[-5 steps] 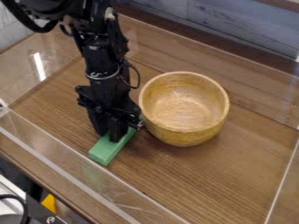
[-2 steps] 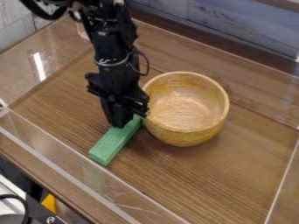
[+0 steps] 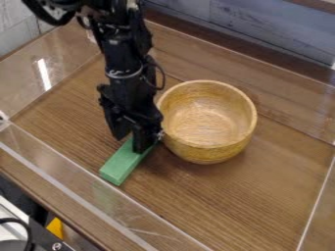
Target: Put the green block in the brown bowl
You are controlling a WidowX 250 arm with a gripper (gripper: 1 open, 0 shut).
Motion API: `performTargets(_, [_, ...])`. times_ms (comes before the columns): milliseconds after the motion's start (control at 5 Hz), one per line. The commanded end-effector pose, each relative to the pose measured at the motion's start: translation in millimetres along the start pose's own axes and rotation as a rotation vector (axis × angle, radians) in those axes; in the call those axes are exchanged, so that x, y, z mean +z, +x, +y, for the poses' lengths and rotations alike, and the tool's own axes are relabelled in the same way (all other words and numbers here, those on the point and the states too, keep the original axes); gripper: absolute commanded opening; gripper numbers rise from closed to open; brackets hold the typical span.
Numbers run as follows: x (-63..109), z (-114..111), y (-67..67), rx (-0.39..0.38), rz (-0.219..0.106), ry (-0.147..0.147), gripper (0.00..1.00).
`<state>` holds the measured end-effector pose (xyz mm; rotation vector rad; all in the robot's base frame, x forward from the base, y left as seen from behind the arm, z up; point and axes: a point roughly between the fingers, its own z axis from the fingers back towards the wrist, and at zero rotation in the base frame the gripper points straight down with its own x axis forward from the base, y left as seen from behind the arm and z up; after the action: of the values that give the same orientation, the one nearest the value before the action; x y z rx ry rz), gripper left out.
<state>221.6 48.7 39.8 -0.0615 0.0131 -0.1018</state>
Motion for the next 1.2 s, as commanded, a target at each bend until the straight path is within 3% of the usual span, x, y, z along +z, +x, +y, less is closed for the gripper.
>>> performTargets(0, [3.1, 7, -5.5, 0.023, -0.03, 0.01, 0.0])
performTargets(200, [10.9, -1, 4.3, 0.106, -0.041, 0.008, 0.0])
performTargets(400, [16.3, -7, 13.3, 0.185, -0.051, 0.008, 1.0])
performTargets(800, [6.3, 5, 26.7, 0.281, -0.049, 0.008, 1.0])
performTargets(1000, [7.7, 5, 35.6, 0.294, -0.044, 0.009, 1.0])
